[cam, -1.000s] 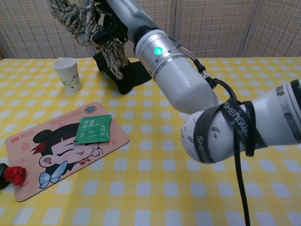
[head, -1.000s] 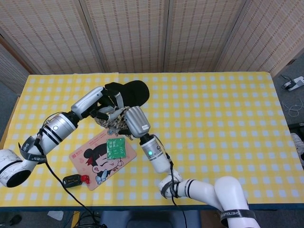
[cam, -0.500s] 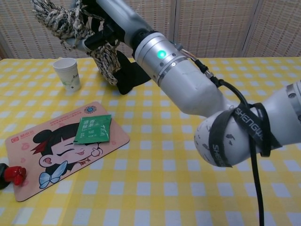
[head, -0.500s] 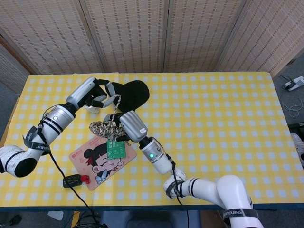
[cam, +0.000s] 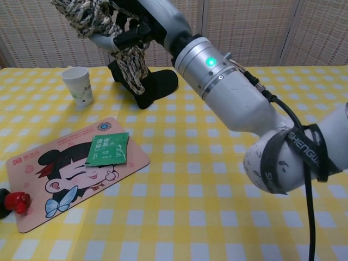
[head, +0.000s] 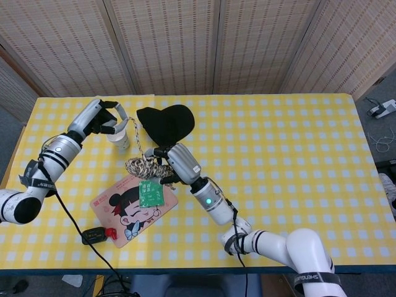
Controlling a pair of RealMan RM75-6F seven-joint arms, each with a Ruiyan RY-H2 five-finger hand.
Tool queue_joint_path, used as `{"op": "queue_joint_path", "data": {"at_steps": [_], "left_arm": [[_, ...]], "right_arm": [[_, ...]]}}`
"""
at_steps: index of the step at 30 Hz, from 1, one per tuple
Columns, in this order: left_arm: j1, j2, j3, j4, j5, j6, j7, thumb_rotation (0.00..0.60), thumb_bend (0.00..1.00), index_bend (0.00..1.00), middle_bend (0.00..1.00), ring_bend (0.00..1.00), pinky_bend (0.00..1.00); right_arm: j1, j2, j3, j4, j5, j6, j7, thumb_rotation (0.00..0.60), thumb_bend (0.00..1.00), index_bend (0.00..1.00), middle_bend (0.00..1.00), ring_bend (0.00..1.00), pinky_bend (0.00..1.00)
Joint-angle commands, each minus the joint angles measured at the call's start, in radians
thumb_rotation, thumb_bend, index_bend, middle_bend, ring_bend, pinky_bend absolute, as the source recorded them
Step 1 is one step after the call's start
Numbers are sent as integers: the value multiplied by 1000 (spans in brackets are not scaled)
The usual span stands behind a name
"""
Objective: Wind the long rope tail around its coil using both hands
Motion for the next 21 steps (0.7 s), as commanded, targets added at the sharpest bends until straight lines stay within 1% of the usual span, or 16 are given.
{"op": "queue_joint_path", "data": {"at_steps": [1,12,21], "left_arm": [[5,-6,4,14,-14,-8,14,592,446,720,1000,1000,1000],[23,-24,30,54,-72,-12,85,597,446,720,1000,1000,1000],[58,-19,53,67,-65,-45,121,597,446,719,1000,1000,1000]], "right_arm": [[-5,-2,-3,8,-7,13,31,600,784,890,720,619,764],[-30,2,9,3,-13,78,89,600,772,893,723,619,764],[-56,5,46,-3,30,100,57,600,772,893,724,623,764]]}}
